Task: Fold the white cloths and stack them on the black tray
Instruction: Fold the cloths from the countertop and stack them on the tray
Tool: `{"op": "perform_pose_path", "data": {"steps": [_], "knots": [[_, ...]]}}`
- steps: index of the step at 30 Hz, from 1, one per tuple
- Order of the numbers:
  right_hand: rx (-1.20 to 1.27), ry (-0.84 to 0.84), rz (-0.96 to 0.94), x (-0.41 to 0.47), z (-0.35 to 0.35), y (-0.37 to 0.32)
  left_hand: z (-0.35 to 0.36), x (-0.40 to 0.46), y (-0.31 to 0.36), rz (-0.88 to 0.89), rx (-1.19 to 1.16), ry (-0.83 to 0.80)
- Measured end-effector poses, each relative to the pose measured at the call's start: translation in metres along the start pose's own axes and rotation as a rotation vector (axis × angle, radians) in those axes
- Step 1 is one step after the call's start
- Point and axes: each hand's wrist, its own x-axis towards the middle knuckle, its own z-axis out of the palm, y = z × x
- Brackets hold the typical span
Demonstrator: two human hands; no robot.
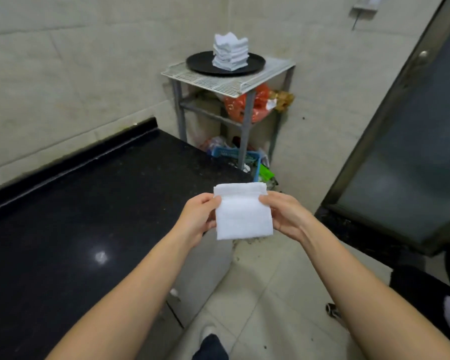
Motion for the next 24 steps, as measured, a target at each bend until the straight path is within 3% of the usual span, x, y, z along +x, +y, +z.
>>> {"op": "perform_pose_path", "data": {"steps": [10,18,24], "knots": [[-0.209,0.097,-0.123,0.170,-0.080,-0.129,0.090,0.191,0.077,0.100,0.085,0.058],[-0.359,-0.032,-0.235,0.305,-0.097,-0.262,0.122,0.314,0.184,0.144,0.045,0.077],[-0.535,-0.170,-0.446,0.418,-0.066,-0.365,0.125,0.394,0.279,0.396,0.099,0.303]]}}
